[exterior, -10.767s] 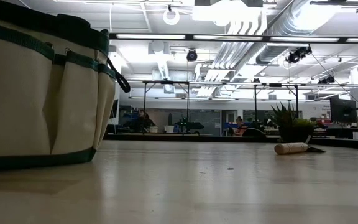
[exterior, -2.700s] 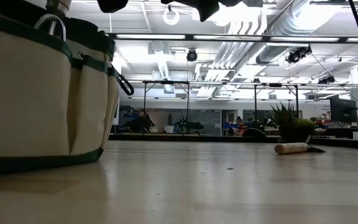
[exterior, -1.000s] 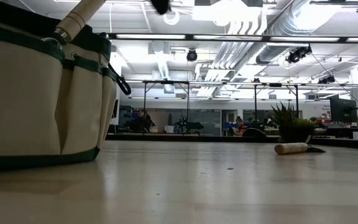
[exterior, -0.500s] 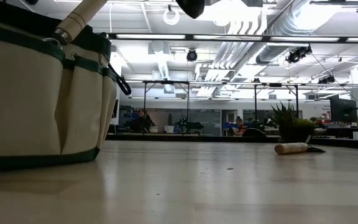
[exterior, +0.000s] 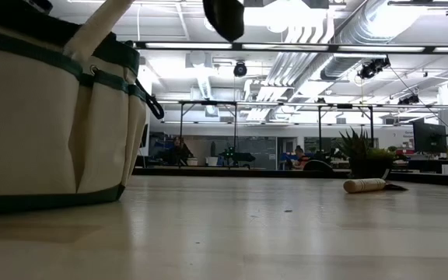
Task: Pick & Place Garden tools in Gardening bag
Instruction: Put the shear scissor into the gardening bag
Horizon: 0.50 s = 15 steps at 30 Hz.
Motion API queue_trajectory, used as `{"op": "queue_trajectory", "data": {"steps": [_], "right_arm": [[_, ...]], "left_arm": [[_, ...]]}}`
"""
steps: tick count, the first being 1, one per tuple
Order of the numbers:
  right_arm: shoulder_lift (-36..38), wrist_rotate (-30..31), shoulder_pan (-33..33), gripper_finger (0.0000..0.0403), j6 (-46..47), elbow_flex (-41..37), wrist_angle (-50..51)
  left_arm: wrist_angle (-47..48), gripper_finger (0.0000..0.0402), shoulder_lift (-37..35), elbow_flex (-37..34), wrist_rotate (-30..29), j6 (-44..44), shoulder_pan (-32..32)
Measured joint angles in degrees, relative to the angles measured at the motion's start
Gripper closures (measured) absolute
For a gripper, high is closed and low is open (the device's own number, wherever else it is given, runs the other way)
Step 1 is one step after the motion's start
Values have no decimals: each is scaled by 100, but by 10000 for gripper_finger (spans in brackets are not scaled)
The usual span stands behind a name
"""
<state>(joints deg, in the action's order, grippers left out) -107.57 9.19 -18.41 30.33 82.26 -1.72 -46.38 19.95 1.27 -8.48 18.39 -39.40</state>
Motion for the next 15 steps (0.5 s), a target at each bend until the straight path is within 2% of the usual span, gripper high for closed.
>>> {"op": "queue_trajectory", "data": {"steps": [6, 12, 15], "right_arm": [[-76, -231, -9, 400, 2, 4, -391], [-76, -86, -7, 400, -42, 4, -387], [-76, -260, -2, 400, -34, 4, -373]], "left_arm": [[18, 250, 4, -5, -1, -10, 0], [5, 250, 4, -10, -3, -9, 0], [1, 250, 2, -12, -3, -8, 0]]}}
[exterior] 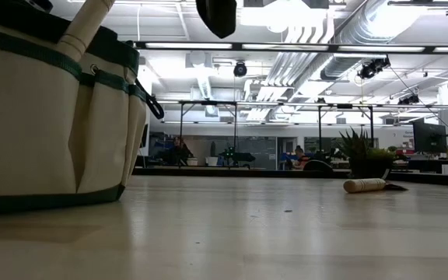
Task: Pick & Place Garden tools in Gardening bag
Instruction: Put the shear scissor into the gardening bag
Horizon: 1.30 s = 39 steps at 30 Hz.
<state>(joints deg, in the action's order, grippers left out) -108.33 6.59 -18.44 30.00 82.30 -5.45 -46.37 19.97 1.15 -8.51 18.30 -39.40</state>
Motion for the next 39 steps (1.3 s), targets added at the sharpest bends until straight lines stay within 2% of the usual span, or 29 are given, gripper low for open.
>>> {"op": "queue_trajectory", "data": {"steps": [10, 16, 24, 29, 34, 39], "right_arm": [[0, -199, -4, 400, 20, 2, 148], [412, 359, -129, 400, 559, 4, 1429], [1159, 704, -533, 400, 3016, 2, 5127], [1257, 677, -970, 400, 4675, 2, 6677], [1257, 266, -1418, 398, 5948, -8, 7487], [1328, -239, -1902, 364, 6891, -330, 7480]], "left_arm": [[10, 250, 2, -4, -20, -4, 0], [144, 250, 2, -7, -17, -2, 0], [197, 250, 2, -9, -15, 42, 0], [194, 250, 2, -11, -13, 42, 0], [197, 250, 2, -11, -10, 131, 0], [194, 250, 2, -11, 9, 151, 0]]}}
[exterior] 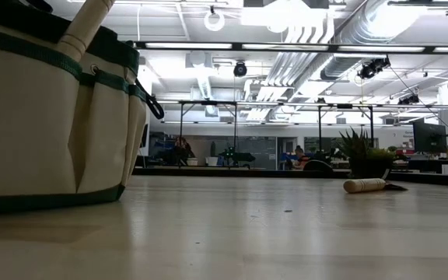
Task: Pick & Place Garden tools in Gardening bag
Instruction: Put the shear scissor into the gardening bag
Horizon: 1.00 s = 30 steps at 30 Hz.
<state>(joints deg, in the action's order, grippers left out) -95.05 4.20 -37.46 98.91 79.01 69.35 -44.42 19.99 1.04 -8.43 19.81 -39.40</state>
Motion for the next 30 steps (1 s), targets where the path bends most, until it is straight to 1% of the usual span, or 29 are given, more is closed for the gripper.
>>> {"op": "queue_trajectory", "data": {"steps": [4, 8, 13, 18, 22, 26, 30], "right_arm": [[3, -394, -416, 318, 825, -451, -189], [1, -587, -739, 278, 1539, -763, -457], [3, -738, -1026, 247, 2123, -860, -496], [16, -717, -1364, 244, 2826, -1116, -647], [16, -747, -1564, 246, 3268, -1546, -1399], [16, -737, -1609, 246, 3519, -1959, -2089], [16, -734, -1601, 246, 3588, -2102, -2133]], "left_arm": [[0, 250, 0, 0, -2, 0, 0], [75, 250, 0, 0, -4, -1, 0], [109, 250, 2, -4, -7, 0, 0], [111, 250, 2, -4, -9, 0, 0], [170, 250, 2, -4, -11, -1, 0], [242, 250, 2, -2, -33, 0, 0], [240, 250, 1, -2, -31, 18, 0]]}}
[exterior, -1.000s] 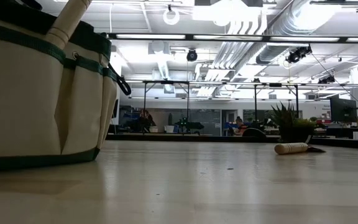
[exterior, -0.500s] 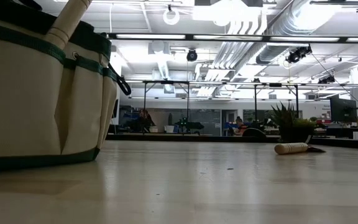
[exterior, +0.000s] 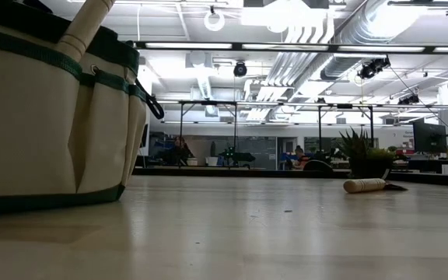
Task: Pick & Place Garden tools in Gardening bag
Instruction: Put the shear scissor into the gardening bag
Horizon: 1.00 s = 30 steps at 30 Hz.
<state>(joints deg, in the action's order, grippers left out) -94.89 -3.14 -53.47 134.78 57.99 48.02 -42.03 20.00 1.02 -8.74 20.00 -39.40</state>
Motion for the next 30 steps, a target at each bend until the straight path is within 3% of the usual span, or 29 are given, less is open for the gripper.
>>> {"op": "queue_trajectory", "data": {"steps": [26, 30], "right_arm": [[-1, -181, 34, 247, 44, -782, -1015], [29, -257, 37, 247, 22, -1052, -1536]], "left_arm": [[64, 250, -1, 0, 31, 2, 0], [64, 250, -1, 0, 29, 1, 0]]}}
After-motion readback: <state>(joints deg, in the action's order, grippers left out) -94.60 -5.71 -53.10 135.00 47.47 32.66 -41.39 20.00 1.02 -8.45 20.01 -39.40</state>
